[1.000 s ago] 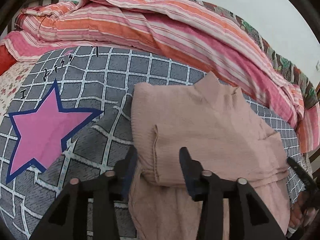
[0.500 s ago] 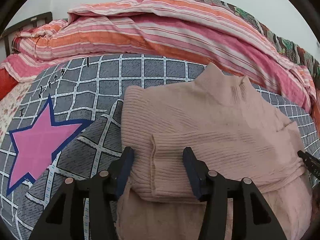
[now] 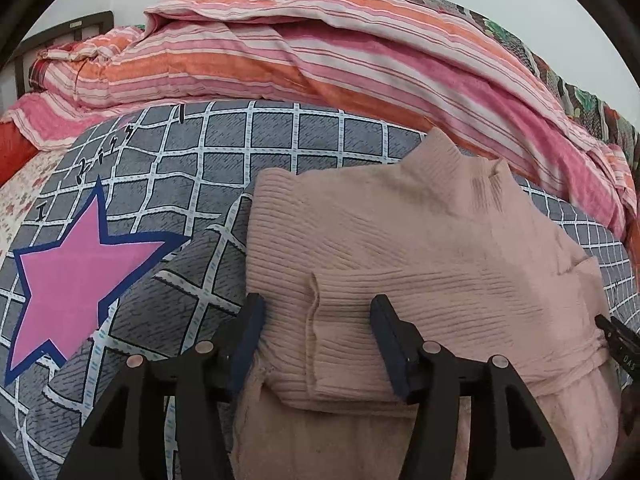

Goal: Fold small clothes

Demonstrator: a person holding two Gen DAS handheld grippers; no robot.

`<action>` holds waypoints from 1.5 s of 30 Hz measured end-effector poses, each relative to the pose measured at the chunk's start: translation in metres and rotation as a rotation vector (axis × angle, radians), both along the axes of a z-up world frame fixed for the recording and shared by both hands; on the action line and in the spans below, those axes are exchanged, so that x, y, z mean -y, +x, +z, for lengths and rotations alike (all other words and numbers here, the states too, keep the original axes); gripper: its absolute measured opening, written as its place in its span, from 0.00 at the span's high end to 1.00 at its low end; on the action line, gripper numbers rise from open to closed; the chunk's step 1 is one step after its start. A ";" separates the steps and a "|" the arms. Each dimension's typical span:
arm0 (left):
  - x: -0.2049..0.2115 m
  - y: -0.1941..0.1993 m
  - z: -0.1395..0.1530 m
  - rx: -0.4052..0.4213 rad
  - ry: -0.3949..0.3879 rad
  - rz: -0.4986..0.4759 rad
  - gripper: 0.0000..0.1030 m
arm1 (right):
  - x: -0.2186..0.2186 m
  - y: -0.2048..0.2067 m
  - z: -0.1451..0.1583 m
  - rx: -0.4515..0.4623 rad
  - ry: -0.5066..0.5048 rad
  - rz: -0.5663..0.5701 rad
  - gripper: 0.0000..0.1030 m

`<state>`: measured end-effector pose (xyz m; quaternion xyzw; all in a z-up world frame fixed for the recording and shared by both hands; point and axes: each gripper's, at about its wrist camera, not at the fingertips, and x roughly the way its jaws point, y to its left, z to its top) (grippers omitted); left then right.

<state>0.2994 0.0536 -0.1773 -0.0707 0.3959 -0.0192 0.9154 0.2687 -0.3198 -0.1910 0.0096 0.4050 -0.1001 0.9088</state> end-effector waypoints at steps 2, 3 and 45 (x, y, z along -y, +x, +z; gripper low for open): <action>0.000 0.001 0.000 -0.003 -0.003 0.003 0.44 | 0.000 0.000 0.000 0.001 -0.003 -0.001 0.44; -0.002 0.002 -0.001 -0.009 -0.012 0.005 0.43 | 0.000 0.000 0.000 0.000 -0.007 -0.002 0.43; -0.008 -0.012 0.003 0.003 -0.046 0.053 0.39 | 0.001 -0.018 0.013 0.111 -0.007 -0.031 0.35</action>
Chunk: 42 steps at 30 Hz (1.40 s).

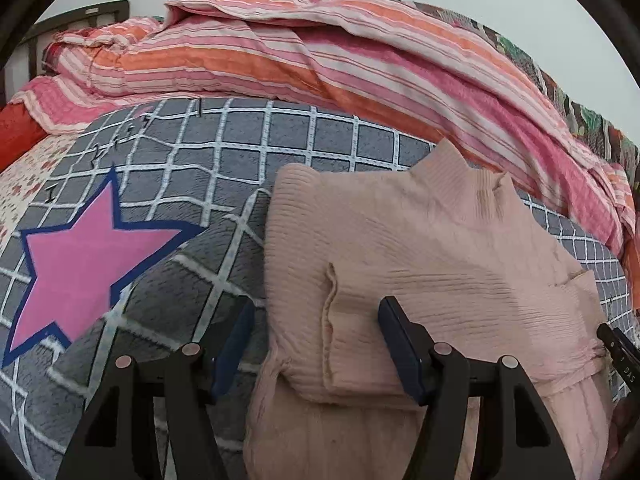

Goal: Fold small clothes

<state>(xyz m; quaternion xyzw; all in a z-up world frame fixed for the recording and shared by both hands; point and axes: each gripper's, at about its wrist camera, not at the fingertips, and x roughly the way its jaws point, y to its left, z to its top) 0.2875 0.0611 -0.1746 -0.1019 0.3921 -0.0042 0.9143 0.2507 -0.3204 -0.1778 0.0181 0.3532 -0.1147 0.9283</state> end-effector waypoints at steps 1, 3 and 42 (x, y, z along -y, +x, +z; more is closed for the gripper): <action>-0.001 -0.004 0.001 -0.005 -0.007 0.002 0.39 | -0.001 -0.001 0.002 0.009 -0.002 0.000 0.35; -0.003 -0.010 0.002 -0.011 -0.019 0.000 0.39 | -0.001 -0.004 0.005 0.024 -0.003 -0.002 0.35; -0.031 -0.248 -0.038 -0.029 -0.343 -0.284 0.62 | -0.043 -0.266 -0.030 -0.032 0.255 0.224 0.63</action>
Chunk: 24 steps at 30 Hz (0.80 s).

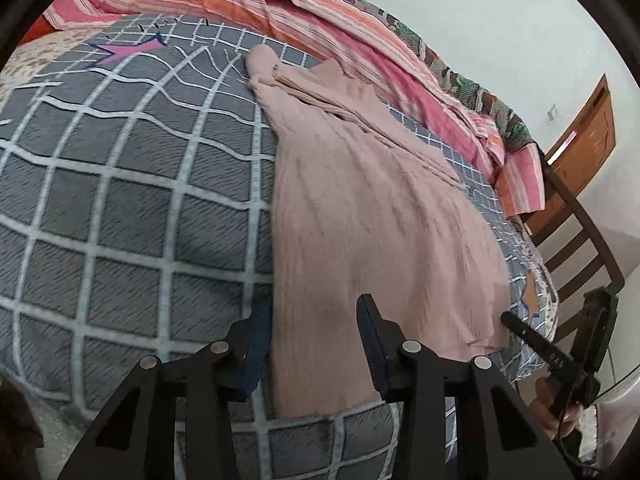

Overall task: Fold small clothes
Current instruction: 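Move both tools to the hem end of the sweater strip and grasp it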

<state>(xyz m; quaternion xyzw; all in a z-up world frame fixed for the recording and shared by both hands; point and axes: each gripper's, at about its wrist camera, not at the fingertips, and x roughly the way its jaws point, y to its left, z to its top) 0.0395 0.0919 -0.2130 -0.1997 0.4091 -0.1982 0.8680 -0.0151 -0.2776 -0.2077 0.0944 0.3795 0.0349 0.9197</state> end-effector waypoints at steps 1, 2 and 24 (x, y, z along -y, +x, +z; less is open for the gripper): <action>0.001 0.005 -0.001 -0.006 -0.025 0.002 0.62 | 0.001 -0.001 -0.001 -0.002 0.009 -0.002 0.63; 0.001 0.007 -0.001 -0.009 -0.046 0.000 0.62 | 0.001 -0.001 -0.002 -0.004 0.014 -0.001 0.63; 0.014 -0.010 -0.006 -0.033 -0.105 -0.068 0.73 | -0.001 0.013 -0.012 -0.042 0.124 0.045 0.63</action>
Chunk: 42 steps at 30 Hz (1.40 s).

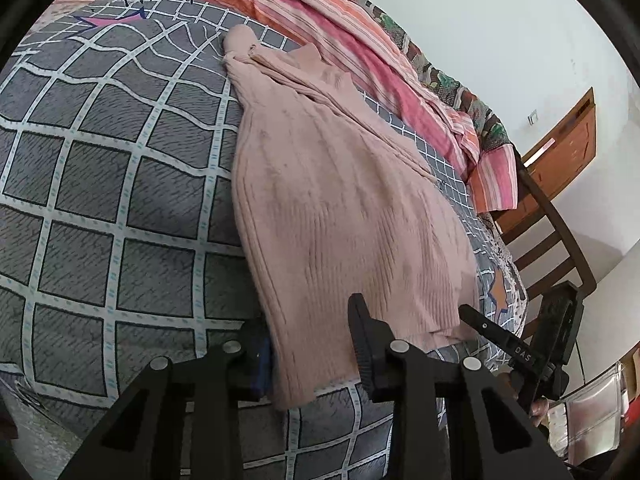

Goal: Fold small clothes

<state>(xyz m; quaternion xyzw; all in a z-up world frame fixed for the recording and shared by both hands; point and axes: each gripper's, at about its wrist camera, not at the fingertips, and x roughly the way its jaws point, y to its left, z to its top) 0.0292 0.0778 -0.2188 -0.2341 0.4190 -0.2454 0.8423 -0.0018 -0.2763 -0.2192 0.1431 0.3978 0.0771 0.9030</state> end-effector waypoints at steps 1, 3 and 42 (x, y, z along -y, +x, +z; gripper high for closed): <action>0.000 0.000 0.000 0.001 0.002 0.002 0.74 | 0.000 0.001 0.000 -0.003 0.008 0.000 0.67; 0.000 -0.001 0.001 0.002 0.006 0.018 0.79 | -0.001 0.004 -0.001 -0.014 0.031 0.014 0.82; -0.046 -0.004 0.057 0.080 -0.107 0.111 0.93 | 0.046 -0.015 0.055 0.156 0.227 -0.069 0.95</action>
